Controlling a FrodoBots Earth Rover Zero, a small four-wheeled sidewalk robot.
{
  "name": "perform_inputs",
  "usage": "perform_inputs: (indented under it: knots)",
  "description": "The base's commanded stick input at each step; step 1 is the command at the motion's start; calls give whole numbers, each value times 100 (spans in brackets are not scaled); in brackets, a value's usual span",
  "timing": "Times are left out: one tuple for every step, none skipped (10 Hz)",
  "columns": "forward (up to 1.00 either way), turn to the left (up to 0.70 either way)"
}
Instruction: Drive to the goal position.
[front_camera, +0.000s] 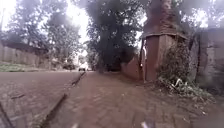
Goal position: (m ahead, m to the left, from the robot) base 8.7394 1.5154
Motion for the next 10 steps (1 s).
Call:
perform_inputs:
  knots:
    - [30, 0]
    - [30, 0]
    - [30, 0]
    - [32, 0]
    - [41, 0]
    - [50, 0]
    - [50, 16]
    - [50, 13]
    - [50, 10]
    - [50, 7]
